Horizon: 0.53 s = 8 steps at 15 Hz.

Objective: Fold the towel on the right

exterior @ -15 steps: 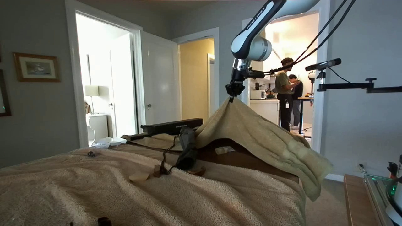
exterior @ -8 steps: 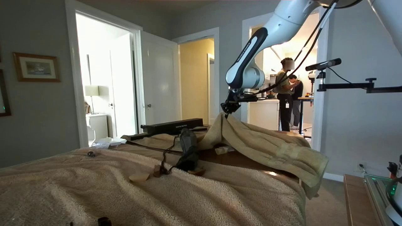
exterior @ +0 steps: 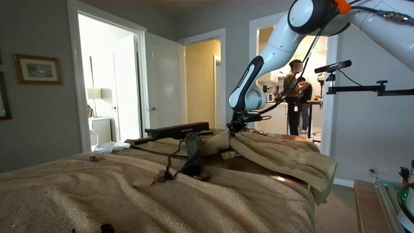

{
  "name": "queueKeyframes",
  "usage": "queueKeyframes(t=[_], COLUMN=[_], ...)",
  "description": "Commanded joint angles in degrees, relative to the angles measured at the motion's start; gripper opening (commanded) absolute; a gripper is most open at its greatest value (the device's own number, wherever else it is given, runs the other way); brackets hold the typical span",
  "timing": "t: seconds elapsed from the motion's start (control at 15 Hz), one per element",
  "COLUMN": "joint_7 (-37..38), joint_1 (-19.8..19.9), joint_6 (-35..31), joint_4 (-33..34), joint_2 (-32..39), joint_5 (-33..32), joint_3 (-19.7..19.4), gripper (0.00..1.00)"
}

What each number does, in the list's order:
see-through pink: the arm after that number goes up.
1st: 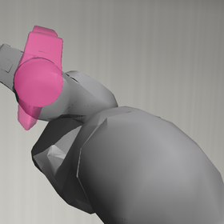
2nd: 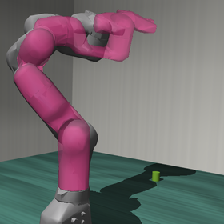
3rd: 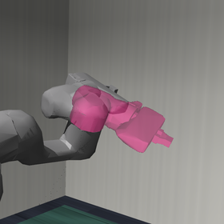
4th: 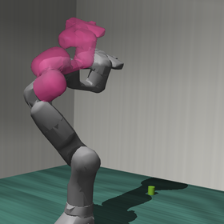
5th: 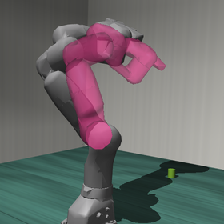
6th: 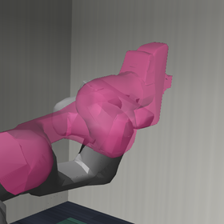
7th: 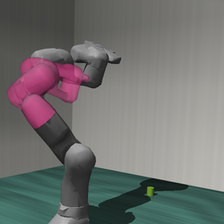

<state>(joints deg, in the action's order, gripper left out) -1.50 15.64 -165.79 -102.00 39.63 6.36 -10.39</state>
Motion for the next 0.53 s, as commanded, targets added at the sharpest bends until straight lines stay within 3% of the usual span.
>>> queueKeyframes(t=[0.0, 0.07, 0.13, 0.27, 0.47], joint_7=[2.5, 2.1, 2.3, -0.2, -3.3], joint_1=[-1.3, -1.4, -1.9, -1.5, -1.2], joint_6=[3.7, 3.5, 4.0, 8.1, 16.0], joint_4=[6.8, 6.6, 6.2, 1.8, -6.8], joint_2=[5.1, 4.7, 3.9, -1.3, -9.9], joint_5=[-2.6, -2.8, -3.0, -3.5, -4.9], joint_3=[-2.6, -2.7, -3.2, -2.3, -1.5], gripper=[0.02, 0.03, 0.32, 0.37, 0.59])
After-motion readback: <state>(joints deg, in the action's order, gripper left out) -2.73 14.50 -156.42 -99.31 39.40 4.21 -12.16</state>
